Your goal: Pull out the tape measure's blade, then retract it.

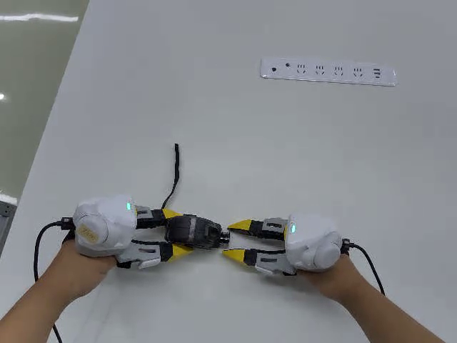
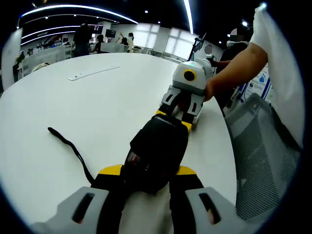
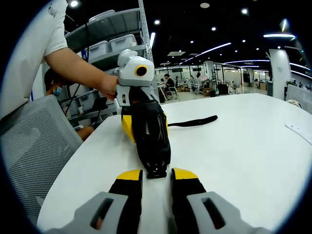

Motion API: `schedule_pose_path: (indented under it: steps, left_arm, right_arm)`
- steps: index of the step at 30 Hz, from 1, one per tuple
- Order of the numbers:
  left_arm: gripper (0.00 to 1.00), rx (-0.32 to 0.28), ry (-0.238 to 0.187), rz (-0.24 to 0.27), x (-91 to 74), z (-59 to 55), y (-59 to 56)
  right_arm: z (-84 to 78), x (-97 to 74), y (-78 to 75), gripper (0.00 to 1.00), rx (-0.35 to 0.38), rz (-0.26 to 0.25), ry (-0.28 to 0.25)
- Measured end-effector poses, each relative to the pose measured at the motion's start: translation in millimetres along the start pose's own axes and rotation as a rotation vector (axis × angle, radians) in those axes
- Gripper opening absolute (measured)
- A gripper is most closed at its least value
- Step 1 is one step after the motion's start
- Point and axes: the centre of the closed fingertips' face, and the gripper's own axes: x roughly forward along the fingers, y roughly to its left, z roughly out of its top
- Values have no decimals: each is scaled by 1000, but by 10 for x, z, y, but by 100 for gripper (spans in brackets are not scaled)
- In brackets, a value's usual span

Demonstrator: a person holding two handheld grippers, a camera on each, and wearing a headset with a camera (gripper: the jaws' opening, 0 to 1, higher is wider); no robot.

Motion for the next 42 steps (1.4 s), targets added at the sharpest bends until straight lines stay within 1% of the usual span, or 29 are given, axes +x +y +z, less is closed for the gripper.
schedule_pose_path:
  steps: [7,21,23,24,25,29,42]
  left_arm:
    - [33,3,0,-2,-1,-1,-1]
    - [32,9,6,-3,-2,-15,-1]
    - [32,9,5,-3,-1,-15,-1]
    - [32,11,6,-1,-1,-16,-1]
    - [32,9,6,-2,-2,-16,-1]
    - [32,9,5,-2,1,-13,-5]
    - [31,9,2,1,-1,-17,-6]
  right_arm:
    - [4,4,-24,18,10,7,1]
    - [0,57,1,17,-9,33,8]
    - [6,62,16,15,-20,43,11]
    - [3,71,19,15,-31,39,15]
    - [3,70,17,15,-23,39,14]
    - [-9,71,18,14,-36,38,16]
    - [-6,59,16,12,-19,43,11]
